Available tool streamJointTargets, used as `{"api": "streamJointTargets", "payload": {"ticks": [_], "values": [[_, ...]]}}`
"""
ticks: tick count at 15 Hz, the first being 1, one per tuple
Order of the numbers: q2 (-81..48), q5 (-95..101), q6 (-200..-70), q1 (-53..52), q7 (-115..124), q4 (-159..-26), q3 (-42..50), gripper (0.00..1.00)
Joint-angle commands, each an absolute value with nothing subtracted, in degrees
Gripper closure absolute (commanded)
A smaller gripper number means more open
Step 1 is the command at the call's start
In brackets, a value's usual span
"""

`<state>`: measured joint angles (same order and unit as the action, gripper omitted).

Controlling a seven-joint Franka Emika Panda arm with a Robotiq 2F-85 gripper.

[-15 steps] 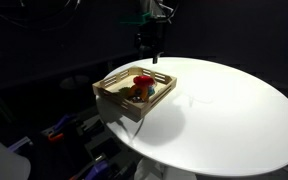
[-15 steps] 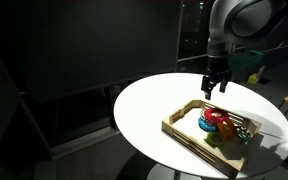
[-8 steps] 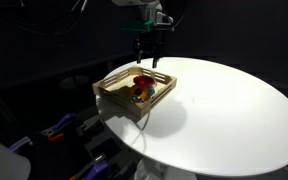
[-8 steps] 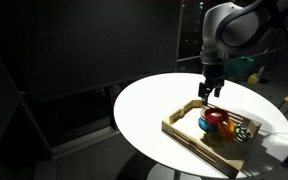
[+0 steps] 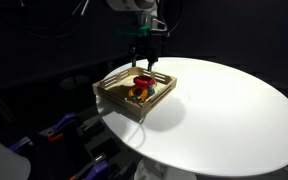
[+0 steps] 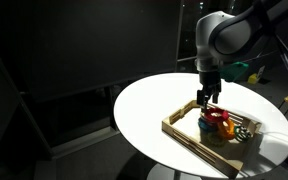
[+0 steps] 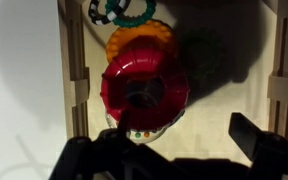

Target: Pick up the red ring and put it on the table

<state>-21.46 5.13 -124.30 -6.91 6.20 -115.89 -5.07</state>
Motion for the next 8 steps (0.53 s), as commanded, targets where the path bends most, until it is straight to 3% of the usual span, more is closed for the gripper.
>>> {"api": "streamJointTargets", "payload": {"ticks": [1, 8], "values": [[-22.6, 5.8, -120.1, -7.7, 5.5, -113.4, -4.7, 0.0], [-24.7, 7.0, -120.4, -8.6, 5.1, -112.7, -4.6, 0.0]]}}
